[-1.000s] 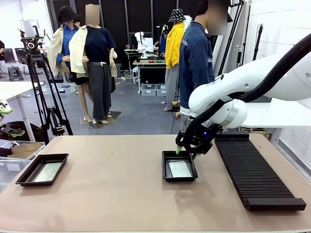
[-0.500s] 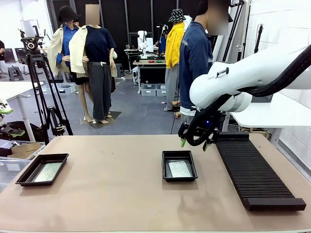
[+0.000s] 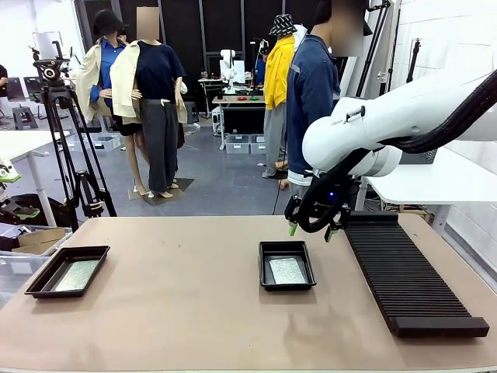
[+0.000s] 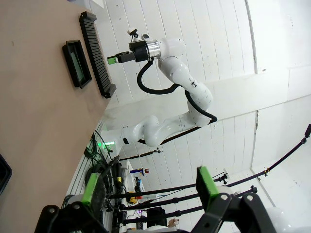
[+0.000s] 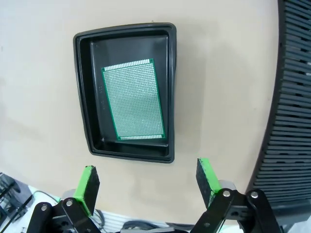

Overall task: Inspect and transfer BCBs to ESD trays.
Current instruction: Pick up the Blank PCB from the PCB Rack and place it in the right ESD tray, then pick up the ESD tray and place it on the left side of the table.

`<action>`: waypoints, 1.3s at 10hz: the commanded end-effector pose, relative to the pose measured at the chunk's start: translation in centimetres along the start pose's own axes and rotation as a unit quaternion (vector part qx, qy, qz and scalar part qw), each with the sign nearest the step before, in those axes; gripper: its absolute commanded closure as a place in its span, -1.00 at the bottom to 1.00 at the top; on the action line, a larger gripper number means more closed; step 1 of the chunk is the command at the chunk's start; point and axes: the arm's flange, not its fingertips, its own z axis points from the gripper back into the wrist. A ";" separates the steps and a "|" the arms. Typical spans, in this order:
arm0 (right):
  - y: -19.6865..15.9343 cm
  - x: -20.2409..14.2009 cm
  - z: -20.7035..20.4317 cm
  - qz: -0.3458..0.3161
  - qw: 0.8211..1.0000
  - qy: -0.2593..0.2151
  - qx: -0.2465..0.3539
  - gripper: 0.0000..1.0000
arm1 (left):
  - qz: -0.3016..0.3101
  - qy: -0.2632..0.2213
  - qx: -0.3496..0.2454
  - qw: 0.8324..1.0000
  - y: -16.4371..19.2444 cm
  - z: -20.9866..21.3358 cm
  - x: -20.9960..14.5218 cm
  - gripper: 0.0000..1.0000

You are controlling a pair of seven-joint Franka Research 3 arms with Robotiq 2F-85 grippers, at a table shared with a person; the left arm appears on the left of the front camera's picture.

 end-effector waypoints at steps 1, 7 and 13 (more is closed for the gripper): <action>0.0 0.0 0.0 -0.001 1.000 -0.003 0.000 -1.00 | -0.007 0.000 -0.001 1.000 -0.3 0.3 -0.2 -1.00; 0.0 0.0 0.0 -0.001 1.000 -0.003 0.000 -1.00 | -0.007 0.000 -0.001 1.000 -0.3 0.3 -0.2 -1.00; 0.0 0.0 0.0 0.000 1.000 0.000 0.000 -1.00 | 0.000 0.000 0.000 1.000 0.0 0.0 0.0 -1.00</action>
